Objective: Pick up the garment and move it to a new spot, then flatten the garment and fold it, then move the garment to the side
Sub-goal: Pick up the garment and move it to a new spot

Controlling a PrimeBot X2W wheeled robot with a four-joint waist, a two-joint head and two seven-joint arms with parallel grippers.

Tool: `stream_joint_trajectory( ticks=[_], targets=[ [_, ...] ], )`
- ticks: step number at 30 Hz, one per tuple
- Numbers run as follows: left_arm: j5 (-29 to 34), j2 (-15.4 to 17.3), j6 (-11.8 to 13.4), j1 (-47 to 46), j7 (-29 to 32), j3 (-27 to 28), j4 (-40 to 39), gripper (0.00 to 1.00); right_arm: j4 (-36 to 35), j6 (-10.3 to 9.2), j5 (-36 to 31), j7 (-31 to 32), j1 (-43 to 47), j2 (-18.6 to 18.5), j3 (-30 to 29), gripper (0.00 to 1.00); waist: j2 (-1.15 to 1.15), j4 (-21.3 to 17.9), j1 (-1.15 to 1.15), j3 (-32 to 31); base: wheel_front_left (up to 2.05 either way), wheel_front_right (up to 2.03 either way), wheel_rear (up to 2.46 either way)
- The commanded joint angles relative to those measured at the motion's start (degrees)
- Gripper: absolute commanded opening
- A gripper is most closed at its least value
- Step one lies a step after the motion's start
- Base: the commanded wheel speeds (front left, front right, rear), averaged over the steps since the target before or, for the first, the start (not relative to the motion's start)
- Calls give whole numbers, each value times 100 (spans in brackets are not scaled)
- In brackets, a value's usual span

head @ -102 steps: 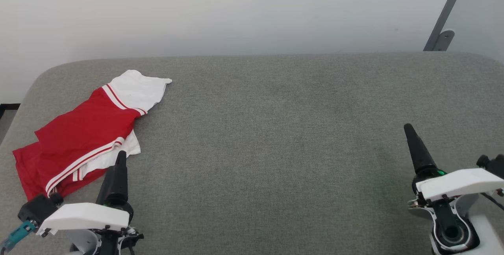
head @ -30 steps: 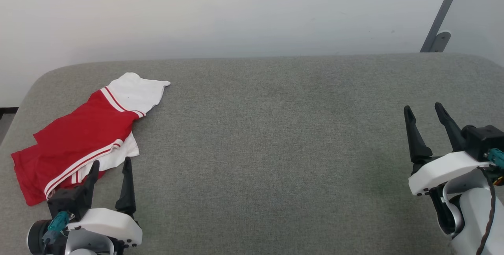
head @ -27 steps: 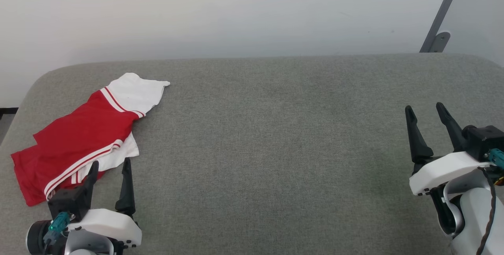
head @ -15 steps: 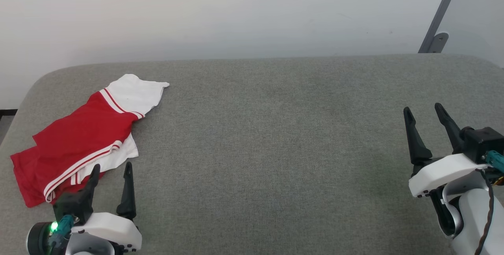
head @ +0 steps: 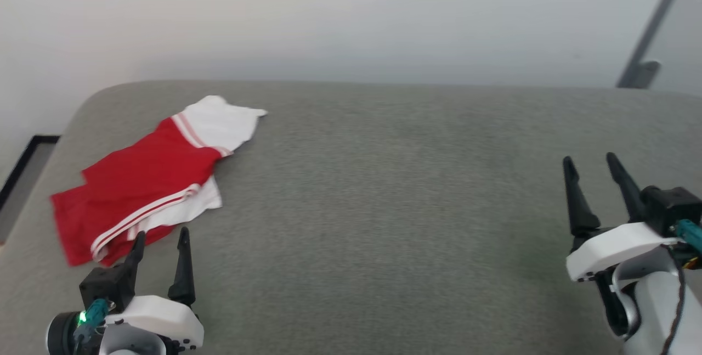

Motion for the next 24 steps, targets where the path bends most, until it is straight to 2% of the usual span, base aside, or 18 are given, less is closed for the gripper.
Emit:
stream_joint_trajectory(
  ticks=[1,14,24],
  targets=[
    [-74,-37,1,11,-12,67,25,100,-31,2,41,-28,67,68,42,100,0,257,0,-16,0,0,0],
    [-16,-184,81,406,-12,438,-129,100,41,2,184,-28,180,525,606,100,0,1661,0,-111,0,0,0],
    [15,-326,205,802,-12,544,-434,100,95,2,410,-28,119,823,1087,100,0,2440,0,-130,0,0,0]
  ],
)
